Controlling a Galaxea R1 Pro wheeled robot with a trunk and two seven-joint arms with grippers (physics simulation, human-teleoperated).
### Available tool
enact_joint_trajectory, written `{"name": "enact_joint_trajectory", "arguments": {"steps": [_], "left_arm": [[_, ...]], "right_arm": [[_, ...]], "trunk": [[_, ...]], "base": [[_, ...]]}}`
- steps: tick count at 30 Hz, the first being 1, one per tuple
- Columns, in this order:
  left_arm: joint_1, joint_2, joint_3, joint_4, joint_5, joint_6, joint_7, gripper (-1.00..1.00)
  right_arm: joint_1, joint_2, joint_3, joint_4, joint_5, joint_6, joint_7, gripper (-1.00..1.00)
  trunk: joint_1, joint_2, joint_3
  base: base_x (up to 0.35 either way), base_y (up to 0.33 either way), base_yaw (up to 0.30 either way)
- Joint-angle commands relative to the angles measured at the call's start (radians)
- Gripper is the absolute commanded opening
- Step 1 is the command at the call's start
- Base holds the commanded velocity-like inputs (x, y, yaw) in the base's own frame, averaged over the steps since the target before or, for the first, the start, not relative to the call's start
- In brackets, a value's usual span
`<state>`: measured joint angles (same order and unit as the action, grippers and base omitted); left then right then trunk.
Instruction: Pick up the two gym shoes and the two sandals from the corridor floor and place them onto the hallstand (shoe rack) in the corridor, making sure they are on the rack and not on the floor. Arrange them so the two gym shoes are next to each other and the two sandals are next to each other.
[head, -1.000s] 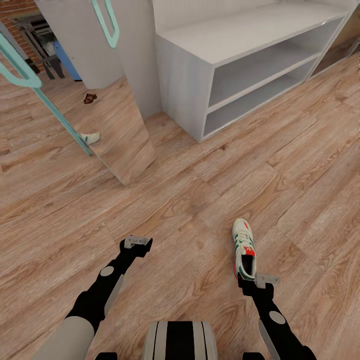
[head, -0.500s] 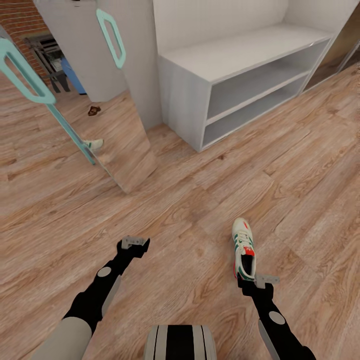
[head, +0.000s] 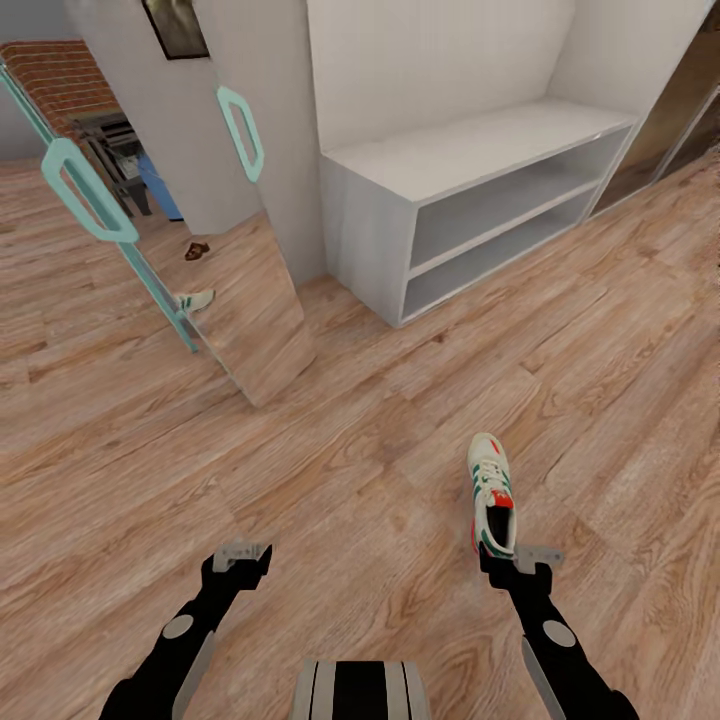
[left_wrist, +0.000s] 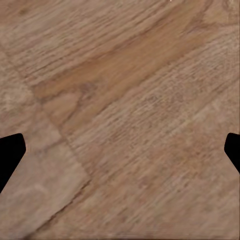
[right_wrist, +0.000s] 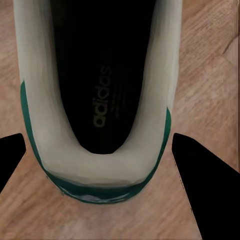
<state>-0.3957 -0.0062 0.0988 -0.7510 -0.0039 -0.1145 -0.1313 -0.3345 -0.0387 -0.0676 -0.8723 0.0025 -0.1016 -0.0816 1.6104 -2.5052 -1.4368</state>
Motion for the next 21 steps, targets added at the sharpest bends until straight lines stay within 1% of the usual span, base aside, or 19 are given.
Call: {"name": "enact_joint_trajectory", "arguments": {"steps": [1, 3, 6, 8, 9, 10, 12, 14, 16, 18, 21], "left_arm": [[0.003, -0.001, 0.01, 0.001, 0.0, -0.003, -0.007, 1.0], [0.012, 0.001, 0.024, 0.002, -0.001, -0.003, -0.007, 1.0], [0.017, 0.001, 0.029, 0.005, -0.001, -0.003, -0.007, 1.0], [0.018, 0.001, 0.031, 0.007, 0.0, -0.004, -0.008, 1.0], [0.019, 0.001, 0.031, 0.01, -0.001, -0.004, -0.007, 1.0], [0.019, 0.001, 0.031, 0.012, -0.001, -0.004, -0.007, 1.0], [0.024, 0.0, 0.031, 0.023, -0.003, -0.006, -0.007, 1.0], [0.029, -0.001, 0.03, 0.033, -0.004, -0.007, -0.007, 1.0], [0.031, -0.001, 0.03, 0.036, -0.005, -0.008, -0.007, 1.0], [0.033, -0.001, 0.03, 0.039, -0.005, -0.008, -0.007, 1.0], [0.034, -0.001, 0.03, 0.04, -0.005, -0.008, -0.007, 1.0]], "right_arm": [[0.0, 0.0, 0.001, -0.001, 0.0, -0.002, -0.003, -1.0], [0.0, -0.001, 0.001, -0.005, 0.005, 0.0, -0.004, -1.0], [0.002, -0.007, 0.001, -0.007, 0.014, -0.001, -0.004, -1.0], [0.004, -0.02, 0.0, -0.008, 0.016, -0.003, -0.005, -1.0], [0.011, -0.031, 0.0, -0.008, 0.017, -0.006, -0.005, -1.0], [0.015, -0.033, 0.0, -0.008, 0.017, -0.009, -0.005, -1.0], [0.038, -0.037, 0.001, -0.007, 0.018, -0.035, -0.006, -1.0], [0.066, -0.038, 0.001, -0.008, 0.019, -0.083, -0.006, -1.0], [0.08, -0.039, 0.001, -0.008, 0.019, -0.11, -0.006, -1.0], [0.108, -0.04, 0.001, -0.008, 0.019, -0.131, -0.006, -1.0], [0.149, -0.041, -0.001, -0.008, 0.018, -0.14, -0.007, -1.0]], "trunk": [[-0.001, 0.0, 0.005], [-0.001, 0.001, 0.016], [-0.003, 0.001, 0.032], [-0.004, 0.002, 0.043], [-0.004, 0.002, 0.048], [-0.005, 0.002, 0.054], [-0.005, 0.003, 0.064], [-0.006, 0.003, 0.075], [-0.007, 0.004, 0.086], [-0.008, 0.004, 0.097], [-0.01, 0.005, 0.113]], "base": [[0.0, 0.0, 0.0], [0.0, 0.0, 0.0], [0.0, 0.0, 0.0], [0.0, 0.0, 0.0], [0.0, 0.0, 0.0], [0.0, 0.0, 0.0], [0.0, 0.0, 0.0], [0.0, 0.0, 0.0], [0.0, 0.0, 0.0], [0.0, 0.0, 0.0], [0.0, 0.0, 0.0]]}}
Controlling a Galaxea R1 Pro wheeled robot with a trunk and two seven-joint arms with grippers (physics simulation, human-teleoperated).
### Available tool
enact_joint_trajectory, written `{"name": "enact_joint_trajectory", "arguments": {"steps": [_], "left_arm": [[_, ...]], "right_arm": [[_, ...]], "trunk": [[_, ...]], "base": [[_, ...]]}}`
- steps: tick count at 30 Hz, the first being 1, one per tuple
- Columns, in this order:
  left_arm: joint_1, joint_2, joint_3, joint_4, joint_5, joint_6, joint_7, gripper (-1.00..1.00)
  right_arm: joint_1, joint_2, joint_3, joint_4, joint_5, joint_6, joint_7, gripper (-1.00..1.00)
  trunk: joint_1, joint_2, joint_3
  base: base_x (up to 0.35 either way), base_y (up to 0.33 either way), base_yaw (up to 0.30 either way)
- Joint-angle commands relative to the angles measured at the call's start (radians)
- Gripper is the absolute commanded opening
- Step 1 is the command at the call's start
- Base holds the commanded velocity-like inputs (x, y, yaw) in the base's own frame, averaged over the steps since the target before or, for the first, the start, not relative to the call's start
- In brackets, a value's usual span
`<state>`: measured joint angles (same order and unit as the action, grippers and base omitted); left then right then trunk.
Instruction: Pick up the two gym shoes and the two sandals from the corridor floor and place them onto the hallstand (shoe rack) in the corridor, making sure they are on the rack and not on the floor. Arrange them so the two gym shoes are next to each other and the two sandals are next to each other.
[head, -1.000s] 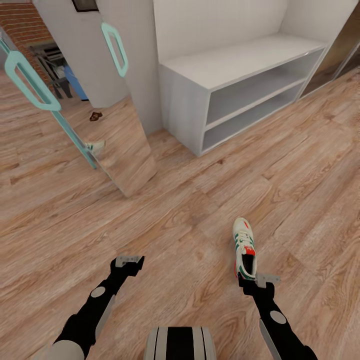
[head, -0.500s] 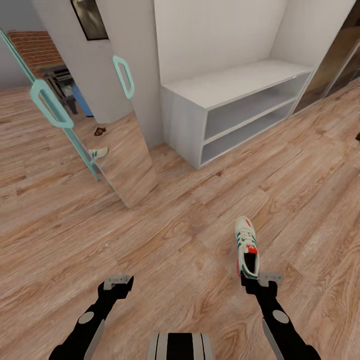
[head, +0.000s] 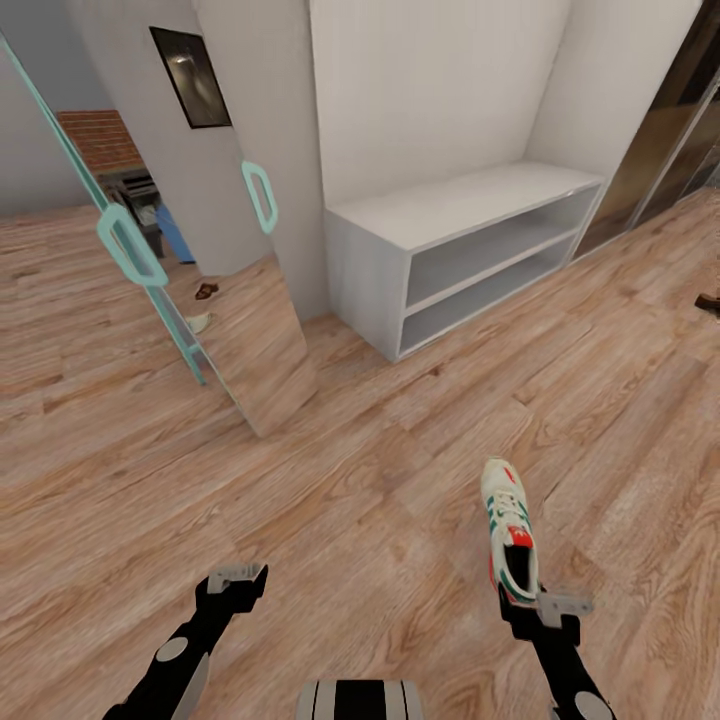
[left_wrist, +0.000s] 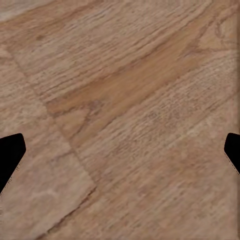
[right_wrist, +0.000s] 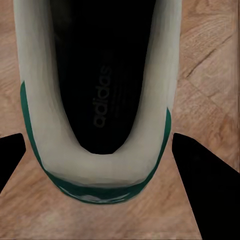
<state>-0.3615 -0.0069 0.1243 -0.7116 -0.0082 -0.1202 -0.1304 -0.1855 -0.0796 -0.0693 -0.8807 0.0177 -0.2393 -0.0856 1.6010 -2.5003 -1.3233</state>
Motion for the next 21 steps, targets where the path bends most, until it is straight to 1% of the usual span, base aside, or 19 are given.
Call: {"name": "enact_joint_trajectory", "arguments": {"steps": [1, 3, 6, 12, 21], "left_arm": [[0.001, -0.001, 0.005, 0.001, -0.001, -0.003, -0.008, 1.0], [0.017, -0.001, 0.005, 0.0, -0.001, -0.003, -0.008, 1.0], [0.023, -0.002, 0.005, -0.001, -0.001, -0.003, -0.008, 1.0], [0.026, -0.002, 0.001, -0.002, -0.002, -0.003, -0.009, 1.0], [0.027, -0.004, -0.002, 0.0, -0.002, -0.003, -0.009, 1.0]], "right_arm": [[0.015, 0.0, 0.001, 0.002, 0.002, -0.008, -0.004, -1.0], [0.046, -0.001, 0.0, 0.007, 0.002, -0.041, -0.005, -1.0], [0.068, -0.001, 0.0, 0.009, 0.002, -0.062, -0.004, -1.0], [0.085, 0.0, 0.001, 0.023, 0.002, -0.071, -0.004, -1.0], [0.09, 0.001, 0.0, 0.051, -0.001, -0.074, -0.005, -1.0]], "trunk": [[-0.001, 0.0, 0.005], [-0.005, 0.007, 0.015], [-0.016, 0.028, 0.029], [-0.039, 0.07, 0.057], [-0.074, 0.133, 0.1]], "base": [[0.0, 0.0, 0.0], [0.0, 0.0, 0.0], [0.0, 0.0, 0.0], [0.0, 0.0, 0.0], [0.0, 0.0, 0.0]]}}
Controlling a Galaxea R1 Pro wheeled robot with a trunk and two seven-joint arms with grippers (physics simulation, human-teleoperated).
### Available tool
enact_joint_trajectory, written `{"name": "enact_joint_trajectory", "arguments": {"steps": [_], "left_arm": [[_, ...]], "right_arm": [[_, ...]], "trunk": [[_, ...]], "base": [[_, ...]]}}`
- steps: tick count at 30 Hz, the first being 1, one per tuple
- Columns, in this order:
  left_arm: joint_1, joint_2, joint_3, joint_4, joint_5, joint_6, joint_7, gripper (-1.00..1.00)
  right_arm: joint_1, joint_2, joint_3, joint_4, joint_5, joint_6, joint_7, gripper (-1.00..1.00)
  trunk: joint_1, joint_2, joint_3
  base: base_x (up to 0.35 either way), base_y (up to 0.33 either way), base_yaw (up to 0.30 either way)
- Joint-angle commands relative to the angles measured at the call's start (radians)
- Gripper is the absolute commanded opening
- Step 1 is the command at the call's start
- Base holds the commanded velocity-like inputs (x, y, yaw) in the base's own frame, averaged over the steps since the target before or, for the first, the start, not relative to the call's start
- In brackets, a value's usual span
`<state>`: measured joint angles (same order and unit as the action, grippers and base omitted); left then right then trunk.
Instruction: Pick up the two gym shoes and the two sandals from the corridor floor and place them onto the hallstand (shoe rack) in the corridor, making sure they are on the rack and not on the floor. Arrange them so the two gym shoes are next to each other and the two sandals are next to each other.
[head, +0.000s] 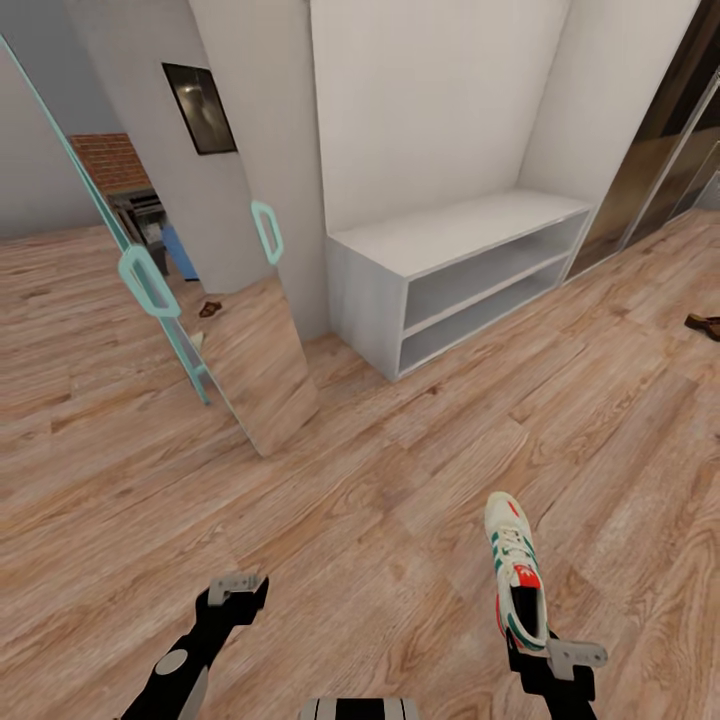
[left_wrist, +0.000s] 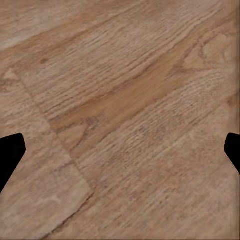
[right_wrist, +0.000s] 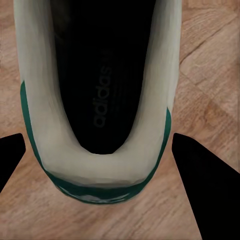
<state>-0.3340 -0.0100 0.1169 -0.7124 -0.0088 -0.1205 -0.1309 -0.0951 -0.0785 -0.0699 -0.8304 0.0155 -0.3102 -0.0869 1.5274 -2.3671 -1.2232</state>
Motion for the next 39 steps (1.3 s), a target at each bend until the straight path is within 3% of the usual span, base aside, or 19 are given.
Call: {"name": "enact_joint_trajectory", "arguments": {"steps": [1, 6, 22, 39], "left_arm": [[0.0, -0.002, 0.005, 0.001, -0.001, -0.002, -0.009, 1.0], [0.0, -0.001, 0.006, 0.001, -0.002, -0.002, -0.009, 1.0], [0.0, -0.003, 0.004, 0.0, 0.0, -0.002, -0.009, 1.0], [0.0, -0.005, 0.002, 0.001, 0.0, -0.001, -0.01, 1.0]], "right_arm": [[0.0, 0.001, 0.001, 0.003, 0.001, -0.003, -0.004, -1.0], [0.001, 0.004, 0.001, 0.021, 0.001, -0.003, -0.004, -1.0], [0.001, 0.006, 0.001, 0.028, 0.001, -0.002, -0.004, -1.0], [0.001, 0.006, 0.001, 0.042, -0.013, -0.001, -0.004, -1.0]], "trunk": [[-0.004, 0.007, 0.004], [-0.019, 0.035, 0.024], [-0.019, 0.035, 0.028], [-0.019, 0.035, 0.029]], "base": [[0.0, 0.0, 0.0], [0.0, 0.0, 0.0], [0.0, 0.0, -0.009], [0.0, 0.0, -0.244]]}}
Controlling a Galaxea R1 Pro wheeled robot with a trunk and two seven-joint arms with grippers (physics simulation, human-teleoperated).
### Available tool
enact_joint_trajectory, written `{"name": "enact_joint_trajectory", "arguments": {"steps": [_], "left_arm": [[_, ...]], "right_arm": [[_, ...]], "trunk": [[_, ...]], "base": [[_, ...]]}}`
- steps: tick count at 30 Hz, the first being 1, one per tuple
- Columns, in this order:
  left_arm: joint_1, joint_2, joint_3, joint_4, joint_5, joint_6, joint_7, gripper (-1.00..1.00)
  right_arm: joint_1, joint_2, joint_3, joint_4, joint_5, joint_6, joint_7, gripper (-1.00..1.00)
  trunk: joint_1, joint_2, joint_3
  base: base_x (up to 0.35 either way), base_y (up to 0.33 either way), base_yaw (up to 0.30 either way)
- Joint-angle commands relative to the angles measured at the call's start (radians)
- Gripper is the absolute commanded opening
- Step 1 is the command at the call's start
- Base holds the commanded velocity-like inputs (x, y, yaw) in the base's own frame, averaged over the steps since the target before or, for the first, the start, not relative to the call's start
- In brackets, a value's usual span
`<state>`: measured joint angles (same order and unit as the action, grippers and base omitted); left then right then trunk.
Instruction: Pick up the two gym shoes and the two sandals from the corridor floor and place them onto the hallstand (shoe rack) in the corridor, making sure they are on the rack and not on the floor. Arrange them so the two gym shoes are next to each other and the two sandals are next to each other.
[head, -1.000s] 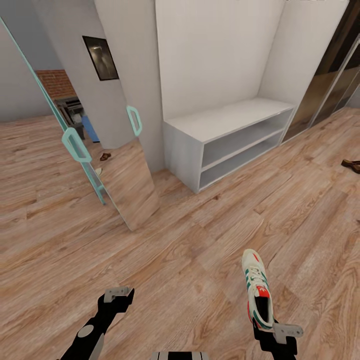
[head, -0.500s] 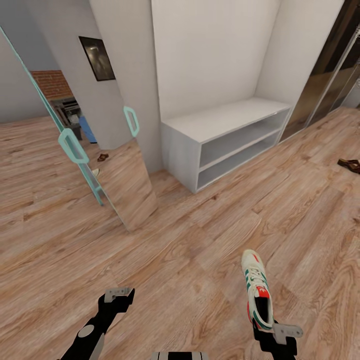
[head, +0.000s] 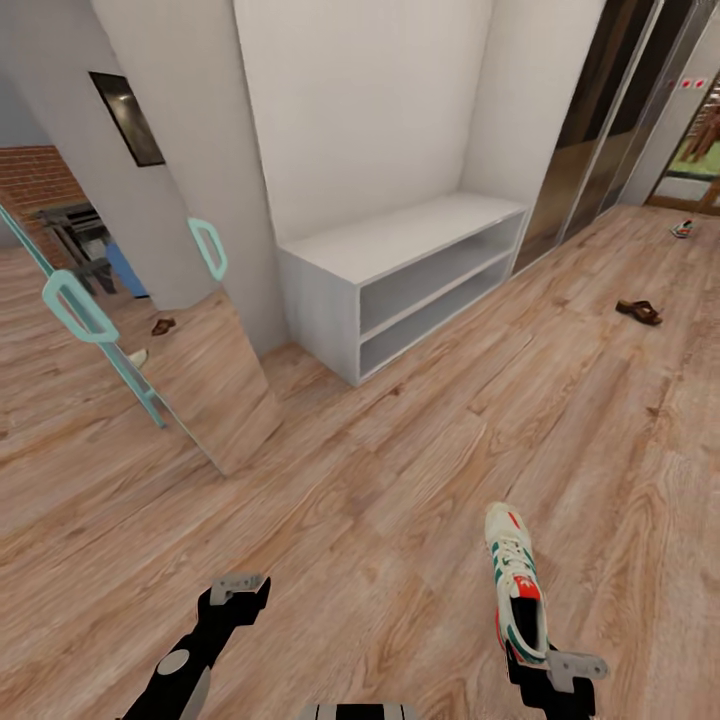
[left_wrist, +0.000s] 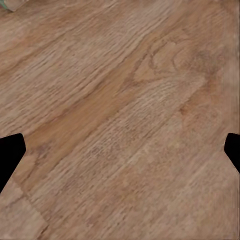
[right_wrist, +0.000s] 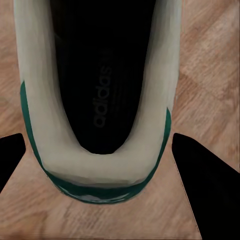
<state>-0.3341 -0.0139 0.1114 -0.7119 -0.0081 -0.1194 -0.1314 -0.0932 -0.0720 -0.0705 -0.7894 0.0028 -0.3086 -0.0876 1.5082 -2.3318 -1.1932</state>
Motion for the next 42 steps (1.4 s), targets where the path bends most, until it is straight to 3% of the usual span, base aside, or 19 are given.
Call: {"name": "enact_joint_trajectory", "arguments": {"steps": [1, 16, 42], "left_arm": [[0.0, -0.001, 0.007, 0.0, -0.001, -0.002, -0.01, 1.0], [0.0, -0.001, 0.007, 0.0, -0.003, -0.003, -0.011, 1.0], [0.0, 0.002, 0.007, -0.001, -0.003, -0.003, -0.01, 1.0]], "right_arm": [[-0.001, 0.0, 0.001, 0.001, 0.0, -0.003, -0.003, -1.0], [0.0, -0.002, 0.0, 0.001, -0.002, -0.003, -0.003, -1.0], [0.0, -0.002, 0.0, 0.001, -0.002, -0.003, -0.003, -1.0]], "trunk": [[0.0, 0.0, 0.0], [0.0, 0.0, 0.012], [0.0, 0.0, 0.032]], "base": [[0.0, 0.0, -0.286], [0.045, 0.0, -0.287], [0.326, 0.0, -0.288]]}}
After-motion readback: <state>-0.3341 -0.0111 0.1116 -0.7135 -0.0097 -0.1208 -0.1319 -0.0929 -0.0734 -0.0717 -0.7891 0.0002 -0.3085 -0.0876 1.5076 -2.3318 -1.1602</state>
